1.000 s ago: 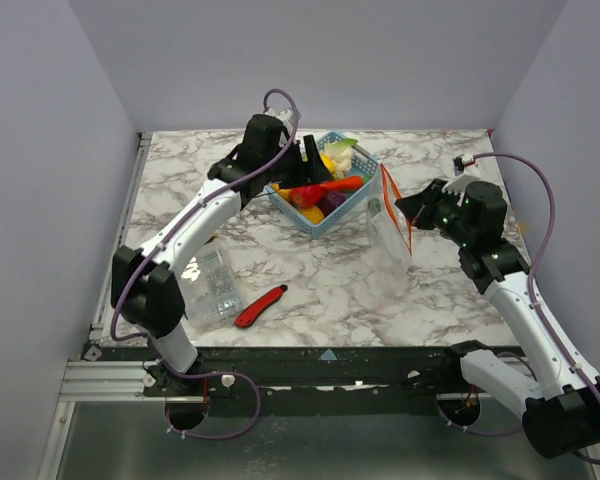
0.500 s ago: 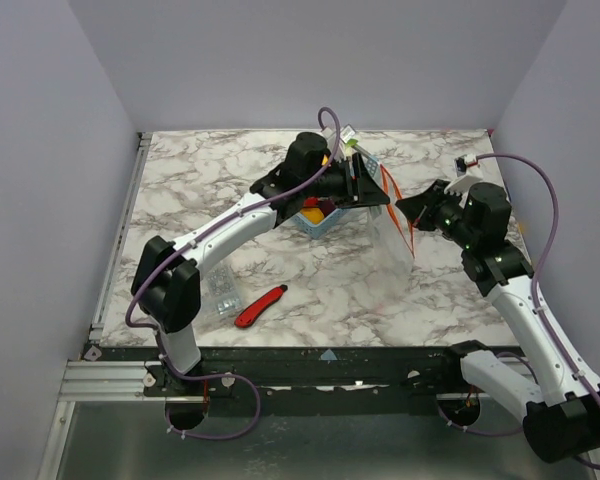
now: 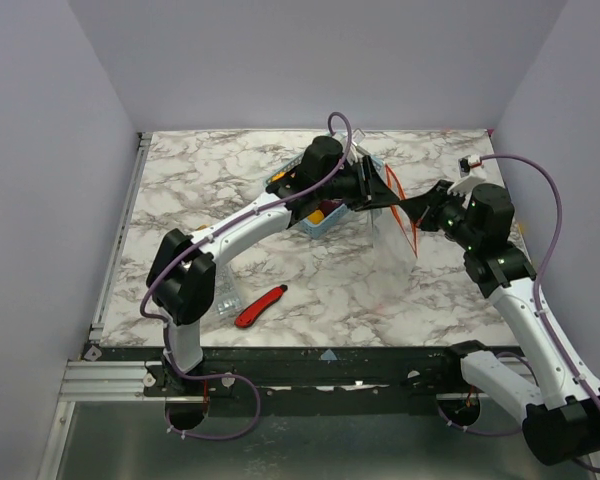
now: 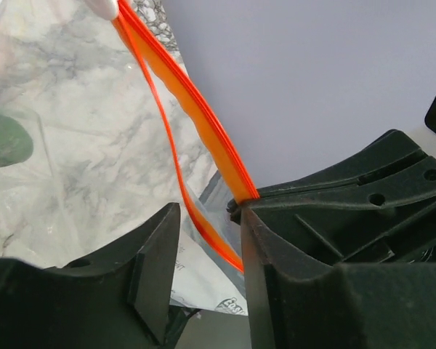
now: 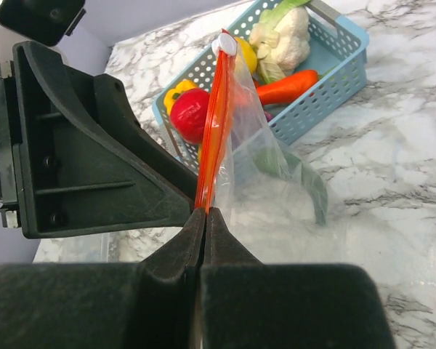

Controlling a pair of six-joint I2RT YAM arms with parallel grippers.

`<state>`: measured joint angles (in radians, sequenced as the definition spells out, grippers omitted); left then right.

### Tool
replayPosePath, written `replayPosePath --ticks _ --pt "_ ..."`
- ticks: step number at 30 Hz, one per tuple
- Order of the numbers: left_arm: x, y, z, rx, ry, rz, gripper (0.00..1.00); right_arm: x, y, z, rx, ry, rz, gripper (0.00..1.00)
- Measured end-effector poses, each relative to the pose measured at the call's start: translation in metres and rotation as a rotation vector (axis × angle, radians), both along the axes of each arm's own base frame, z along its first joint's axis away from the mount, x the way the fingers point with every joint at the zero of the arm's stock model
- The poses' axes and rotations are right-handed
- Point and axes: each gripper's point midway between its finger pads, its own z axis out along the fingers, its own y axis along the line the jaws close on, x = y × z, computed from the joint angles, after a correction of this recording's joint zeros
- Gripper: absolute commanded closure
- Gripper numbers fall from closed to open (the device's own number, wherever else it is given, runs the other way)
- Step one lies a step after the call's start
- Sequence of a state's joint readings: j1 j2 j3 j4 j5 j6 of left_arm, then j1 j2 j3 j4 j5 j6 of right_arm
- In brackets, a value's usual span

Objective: Place the food in the zip-top bag and seal the zipper
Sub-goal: Open the zipper of the food storage bag at the center of the board.

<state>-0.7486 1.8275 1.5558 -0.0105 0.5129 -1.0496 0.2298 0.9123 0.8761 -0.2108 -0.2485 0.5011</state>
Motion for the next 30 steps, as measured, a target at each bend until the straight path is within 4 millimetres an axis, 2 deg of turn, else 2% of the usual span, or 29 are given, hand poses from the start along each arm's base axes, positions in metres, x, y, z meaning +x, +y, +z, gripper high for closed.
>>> replayPosePath --ticks 4,7,10,11,13,16,19,22,24,25,28,30 --pt "0.004 -0.010 0.002 0.002 0.004 -0.003 0.77 0.001 -0.005 -0.004 -0.007 0.016 -0.022 1.00" --pt "0.002 -0.011 0.004 0.000 0.003 -0.005 0.82 0.000 -0.006 -0.004 -0.009 0.018 -0.026 1.00" --pt "0.002 -0.012 0.005 0.002 -0.003 -0.003 0.97 0.000 -0.006 -0.004 -0.011 0.017 -0.028 1.00" --pt "0.002 -0.012 0.004 0.006 -0.006 0.000 0.99 0.000 -0.007 -0.004 -0.012 0.018 -0.032 1.00" --pt "0.004 -0.012 0.001 0.019 -0.013 0.008 0.95 0.000 -0.007 -0.004 -0.009 0.016 -0.032 1.00" --pt "0.003 -0.011 -0.003 0.039 -0.015 0.010 0.82 -0.002 -0.006 0.000 -0.005 0.005 -0.030 1.00" --pt "0.002 -0.011 -0.008 0.050 -0.022 0.010 0.80 -0.004 -0.006 0.003 -0.004 -0.003 -0.031 1.00" --pt "0.001 -0.009 -0.015 0.066 -0.017 0.008 0.83 -0.004 -0.006 0.003 -0.003 -0.005 -0.031 1.00" --pt "0.001 -0.009 -0.017 0.074 -0.012 0.006 0.97 -0.004 -0.006 0.003 -0.003 -0.004 -0.031 1.00" --pt "0.000 -0.009 -0.017 0.074 -0.013 0.006 1.00 -0.004 -0.006 0.002 -0.003 -0.003 -0.031 1.00" --pt "0.000 -0.008 -0.015 0.080 -0.019 0.002 1.00 0.000 -0.009 -0.002 -0.020 0.009 -0.046 1.00" --pt "0.001 -0.008 -0.011 0.088 -0.028 -0.002 1.00 0.007 -0.019 -0.008 -0.062 0.031 -0.104 1.00"
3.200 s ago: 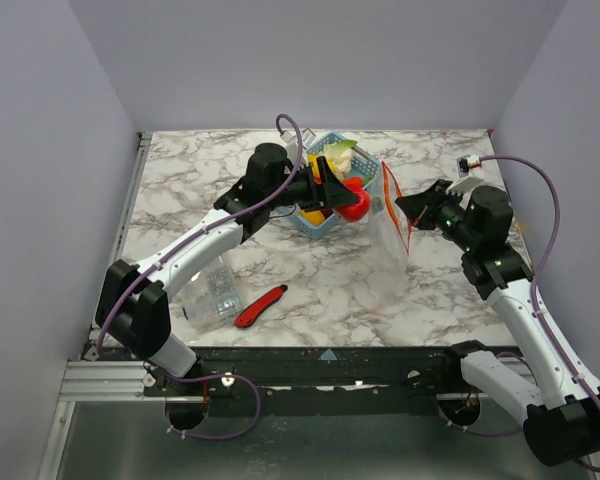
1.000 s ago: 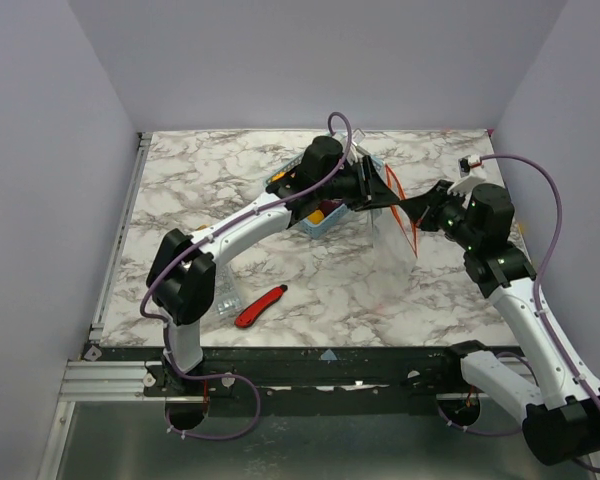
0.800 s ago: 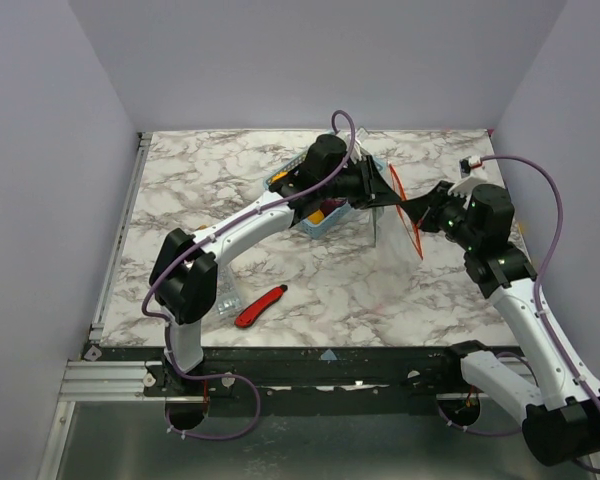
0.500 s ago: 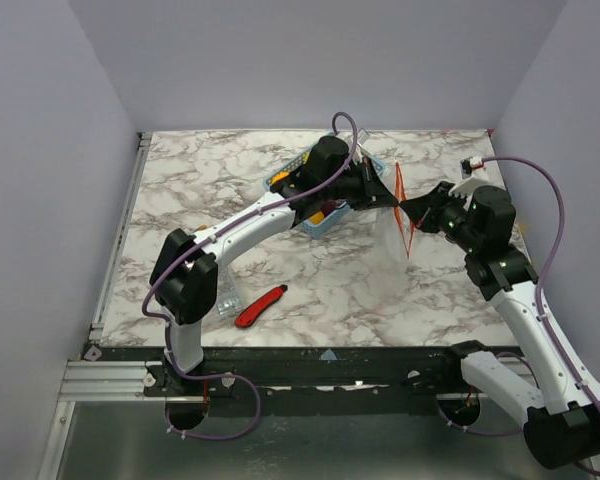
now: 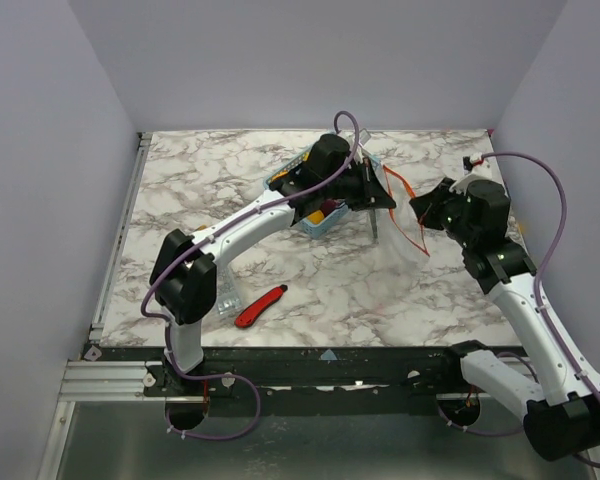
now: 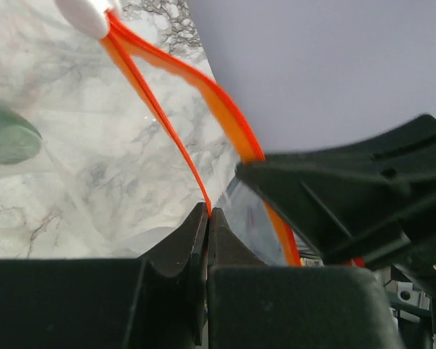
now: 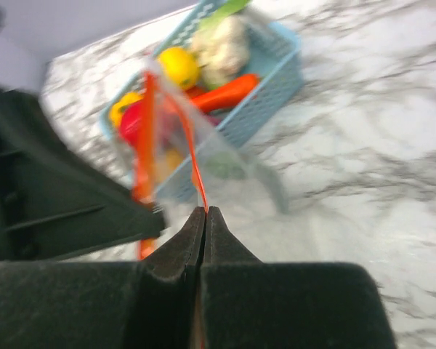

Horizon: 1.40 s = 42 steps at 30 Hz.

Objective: Place the food in the zip-top bag and seal the zipper
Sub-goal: Open the zipper of the food storage bag at the center of the board.

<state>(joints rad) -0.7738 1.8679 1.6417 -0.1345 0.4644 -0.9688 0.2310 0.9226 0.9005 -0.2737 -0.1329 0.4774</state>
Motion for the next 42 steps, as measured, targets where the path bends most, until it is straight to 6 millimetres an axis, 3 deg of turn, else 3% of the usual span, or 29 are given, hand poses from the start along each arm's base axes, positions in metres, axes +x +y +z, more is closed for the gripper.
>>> replayPosePath --ticks 8,12,15,19,24,29,35,38,42 --pt "-0.005 0.016 0.025 -0.071 0.046 -0.085 1.00 0.026 -0.088 -0.018 -0.303 0.097 -0.445 1.00" --pt "-0.002 0.017 0.047 -0.142 0.082 -0.140 1.00 0.026 -0.106 -0.025 -0.387 0.135 -0.525 1.00" --pt "0.000 -0.009 0.067 -0.227 0.075 -0.241 1.00 0.028 -0.114 -0.013 -0.421 0.136 -0.565 1.00" --pt "-0.001 -0.026 0.052 -0.231 0.120 -0.288 1.00 0.033 -0.122 0.010 -0.446 0.108 -0.615 1.00" --pt "0.009 -0.036 0.029 -0.204 0.158 -0.288 1.00 0.028 -0.134 0.011 -0.509 0.119 -0.657 1.00" --pt "0.016 -0.033 -0.006 -0.137 0.167 -0.278 1.00 0.023 -0.130 0.011 -0.503 0.114 -0.617 1.00" --pt "0.011 -0.005 -0.068 -0.016 0.227 -0.245 0.99 0.018 -0.083 -0.015 -0.374 0.095 -0.359 1.00" --pt "0.014 0.006 -0.085 0.027 0.252 -0.225 0.79 0.020 -0.068 -0.028 -0.353 0.119 -0.278 1.00" --pt "0.014 0.022 -0.090 0.067 0.243 -0.196 0.61 0.023 -0.049 -0.029 -0.311 0.112 -0.187 1.00"
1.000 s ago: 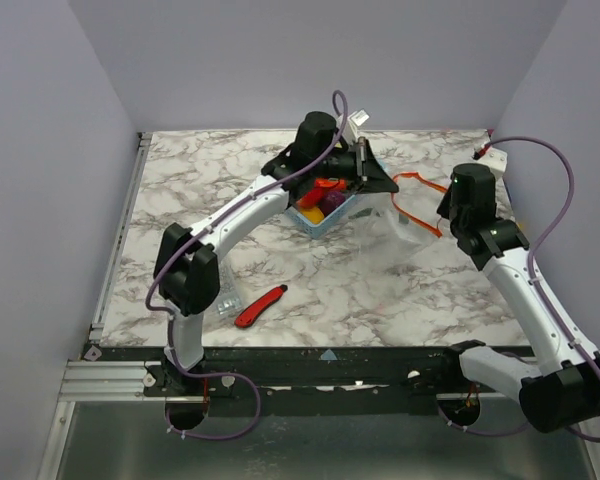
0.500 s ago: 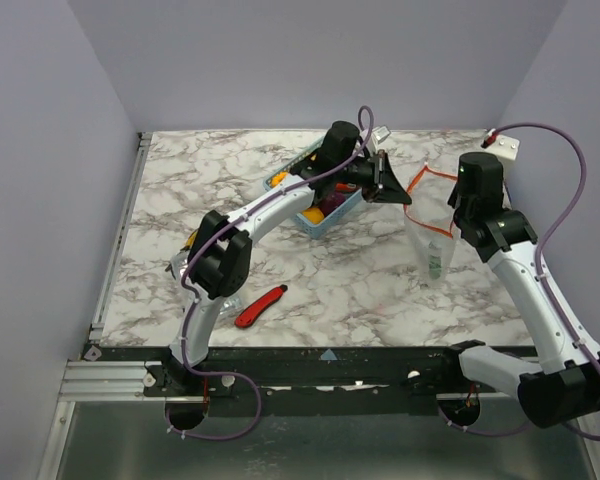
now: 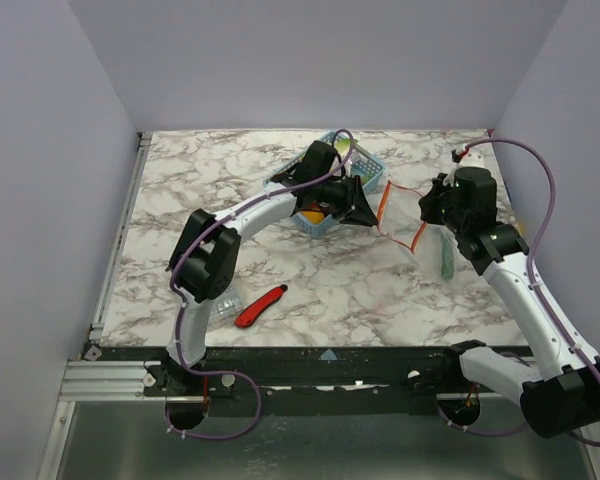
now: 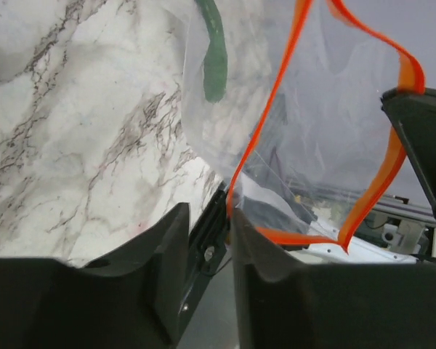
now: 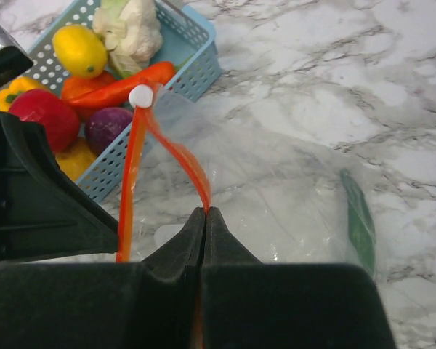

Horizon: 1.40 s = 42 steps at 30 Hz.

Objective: Place the food in the zip-top bag and seal the zipper
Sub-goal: Open the zipper of the food storage bag at the center of the board, then pick up the fake fruit from the bin.

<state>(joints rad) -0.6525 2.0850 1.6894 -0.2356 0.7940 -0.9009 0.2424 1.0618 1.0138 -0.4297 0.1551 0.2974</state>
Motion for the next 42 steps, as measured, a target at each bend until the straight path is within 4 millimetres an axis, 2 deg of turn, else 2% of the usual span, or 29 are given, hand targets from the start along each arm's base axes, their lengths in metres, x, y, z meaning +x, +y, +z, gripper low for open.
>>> replayPosePath --ticks 4,9,11,12,13,15,19,21,25,30,34,37,40,42 --pt "-0.004 0.012 0.013 0.013 -0.048 0.012 0.51 0.001 0.012 -0.001 0.031 0.002 0.059 1.00" --pt "-0.011 0.024 0.041 -0.002 -0.149 0.008 0.38 0.001 0.019 -0.003 0.049 0.008 0.094 1.00" --pt "-0.014 0.033 0.046 0.005 -0.191 0.017 0.37 0.001 0.021 -0.004 0.052 0.012 0.101 1.00" --pt "-0.016 0.039 0.048 0.015 -0.215 0.024 0.34 0.001 0.022 -0.005 0.054 0.014 0.104 1.00" --pt "-0.016 0.046 0.049 0.030 -0.240 0.039 0.25 0.001 0.022 -0.005 0.054 0.015 0.106 1.00" --pt "-0.009 0.062 0.050 0.072 -0.301 0.089 0.13 0.001 0.022 -0.005 0.055 0.015 0.108 1.00" --pt "0.021 0.099 0.050 0.206 -0.443 0.234 0.02 0.002 0.023 -0.005 0.057 0.012 0.110 1.00" --pt "0.044 0.121 0.047 0.310 -0.529 0.327 0.01 0.001 0.024 -0.005 0.060 0.013 0.117 1.00" --pt "0.078 0.151 0.036 0.497 -0.614 0.413 0.01 0.000 0.026 -0.005 0.066 0.014 0.128 1.00" --pt "0.129 0.160 0.024 0.647 -0.674 0.432 0.01 0.000 0.027 -0.005 0.068 0.015 0.133 1.00" --pt "0.153 0.165 0.002 0.738 -0.678 0.390 0.01 0.000 0.027 -0.005 0.068 0.016 0.133 1.00" --pt "0.160 0.166 -0.014 0.776 -0.664 0.353 0.05 0.000 0.027 -0.005 0.068 0.016 0.133 1.00" --pt "0.157 0.167 -0.029 0.794 -0.635 0.313 0.14 0.000 0.027 -0.005 0.068 0.014 0.133 1.00" --pt "0.154 0.165 -0.034 0.787 -0.620 0.292 0.14 0.001 0.028 -0.006 0.069 0.014 0.134 1.00"
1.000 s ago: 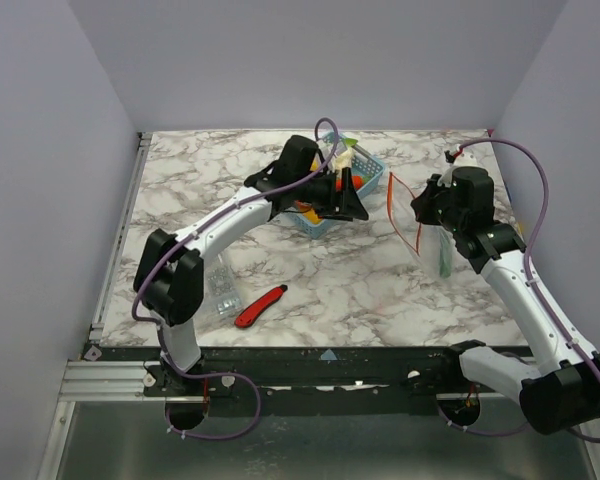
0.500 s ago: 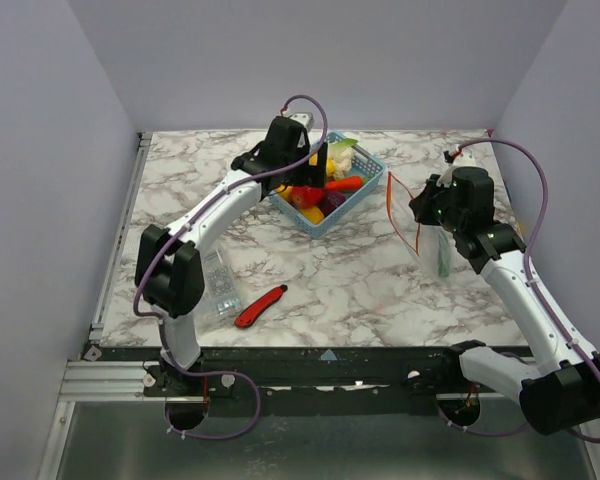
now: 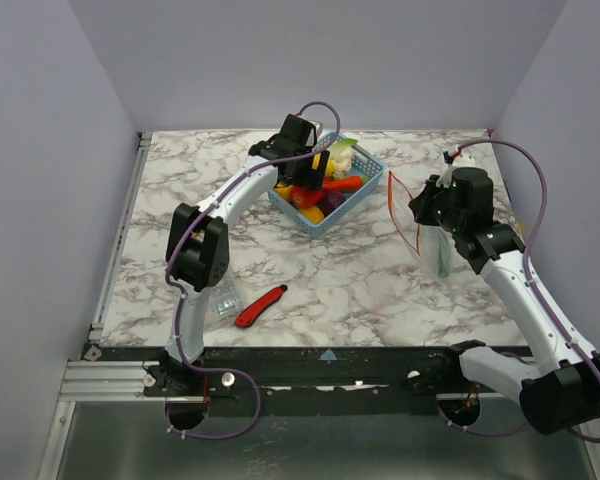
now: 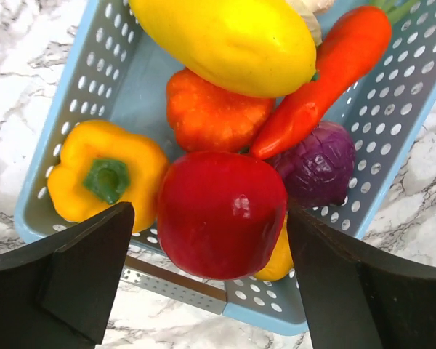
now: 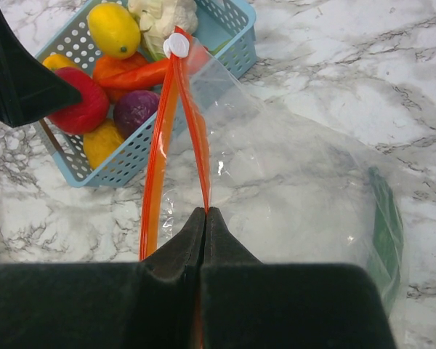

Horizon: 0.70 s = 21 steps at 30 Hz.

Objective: Place the food in the zip-top bag and seal the zipper
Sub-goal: Pick up the fake fruit from the bin.

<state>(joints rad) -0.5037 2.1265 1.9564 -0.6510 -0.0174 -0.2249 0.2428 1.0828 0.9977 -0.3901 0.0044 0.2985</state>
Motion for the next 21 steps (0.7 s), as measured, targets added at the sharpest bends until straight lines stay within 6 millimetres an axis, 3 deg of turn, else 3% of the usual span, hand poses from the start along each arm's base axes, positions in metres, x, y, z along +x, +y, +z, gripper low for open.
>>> replayPosePath --ticks 3,5,9,11,13,18,21 --pt "-0.006 -0.003 -0.007 -0.009 0.028 -0.017 0.13 0.000 0.000 -0.002 0.000 0.004 0.001 1.00" --pt "-0.011 -0.004 -0.014 -0.016 0.051 -0.030 0.18 -0.001 0.000 -0.003 0.000 0.005 0.002 1.00" --pt "-0.024 -0.004 -0.036 -0.016 0.113 -0.048 0.47 -0.002 0.000 -0.003 0.002 0.002 0.004 1.00" --pt "-0.023 -0.005 -0.036 -0.027 0.111 -0.049 0.61 -0.003 0.000 -0.004 0.003 0.002 0.006 1.00" --pt "-0.023 -0.005 -0.037 -0.030 0.111 -0.047 0.66 -0.003 0.001 -0.003 0.005 0.000 0.008 1.00" --pt "-0.033 -0.001 -0.025 -0.045 0.103 -0.040 0.69 -0.003 0.002 -0.003 0.007 0.001 0.012 1.00" --pt "-0.043 0.001 0.000 -0.086 0.078 -0.039 0.70 -0.003 0.002 -0.003 0.007 0.001 0.012 1.00"
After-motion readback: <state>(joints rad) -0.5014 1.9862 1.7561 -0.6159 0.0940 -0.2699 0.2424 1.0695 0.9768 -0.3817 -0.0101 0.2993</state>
